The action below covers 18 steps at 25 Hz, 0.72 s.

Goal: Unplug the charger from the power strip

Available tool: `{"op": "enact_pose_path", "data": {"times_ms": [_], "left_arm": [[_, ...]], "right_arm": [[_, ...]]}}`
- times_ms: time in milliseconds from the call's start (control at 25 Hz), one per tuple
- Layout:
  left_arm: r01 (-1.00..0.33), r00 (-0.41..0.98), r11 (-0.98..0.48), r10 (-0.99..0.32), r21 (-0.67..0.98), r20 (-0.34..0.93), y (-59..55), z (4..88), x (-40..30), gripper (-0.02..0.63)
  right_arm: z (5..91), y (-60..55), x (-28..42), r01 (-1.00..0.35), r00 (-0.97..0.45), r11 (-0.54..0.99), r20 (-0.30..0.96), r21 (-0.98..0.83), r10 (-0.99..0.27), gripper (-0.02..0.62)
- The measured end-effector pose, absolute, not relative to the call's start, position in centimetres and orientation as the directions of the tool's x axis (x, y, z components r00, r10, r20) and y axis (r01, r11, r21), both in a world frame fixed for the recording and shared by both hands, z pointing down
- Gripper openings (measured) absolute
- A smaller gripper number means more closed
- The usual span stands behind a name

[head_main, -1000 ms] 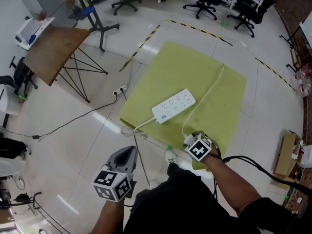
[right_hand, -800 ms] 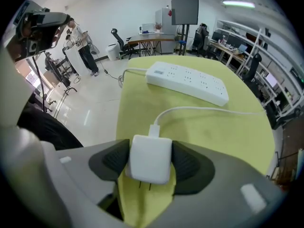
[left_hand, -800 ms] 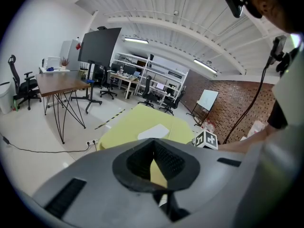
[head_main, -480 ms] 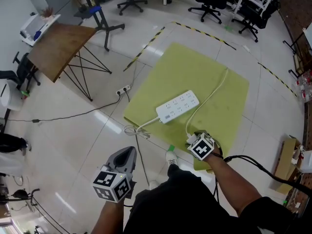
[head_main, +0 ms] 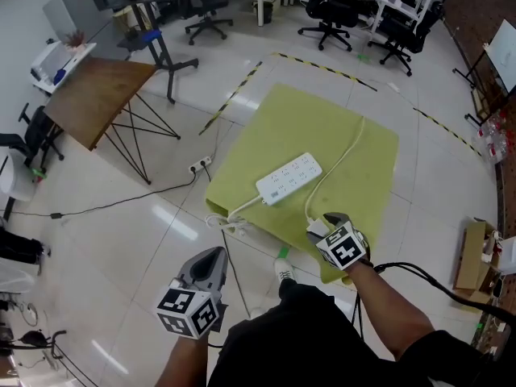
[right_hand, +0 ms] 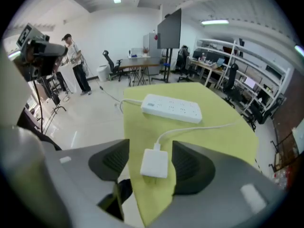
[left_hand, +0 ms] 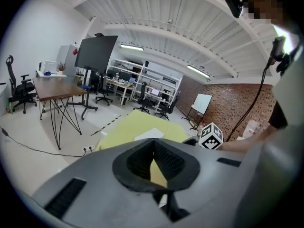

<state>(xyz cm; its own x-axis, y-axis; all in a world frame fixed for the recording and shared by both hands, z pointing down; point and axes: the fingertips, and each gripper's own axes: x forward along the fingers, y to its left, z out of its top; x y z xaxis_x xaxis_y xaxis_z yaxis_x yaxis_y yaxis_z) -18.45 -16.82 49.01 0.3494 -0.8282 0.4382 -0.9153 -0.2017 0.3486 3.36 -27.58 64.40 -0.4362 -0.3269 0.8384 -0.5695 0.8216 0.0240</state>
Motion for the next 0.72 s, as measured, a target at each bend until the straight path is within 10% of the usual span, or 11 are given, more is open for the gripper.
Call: {"op": "enact_pose_path", "data": {"times_ms": [240, 720], "left_arm": [[-0.889, 0.422, -0.299, -0.828, 0.346, 0.369, -12.6, 46.9, -16.9, 0.006], [-0.789, 0.609, -0.513, -0.725, 0.337, 0.321, -6.1, 44.7, -9.2, 0.006]], "right_arm": [[54.3, -21.6, 1.9, -0.689, -0.661, 0.697, 0.567, -0.197, -0.493, 0.003], [43.6, -5.6, 6.7, -0.646, -0.760, 0.653, 0.256, -0.395, -0.598, 0.002]]}}
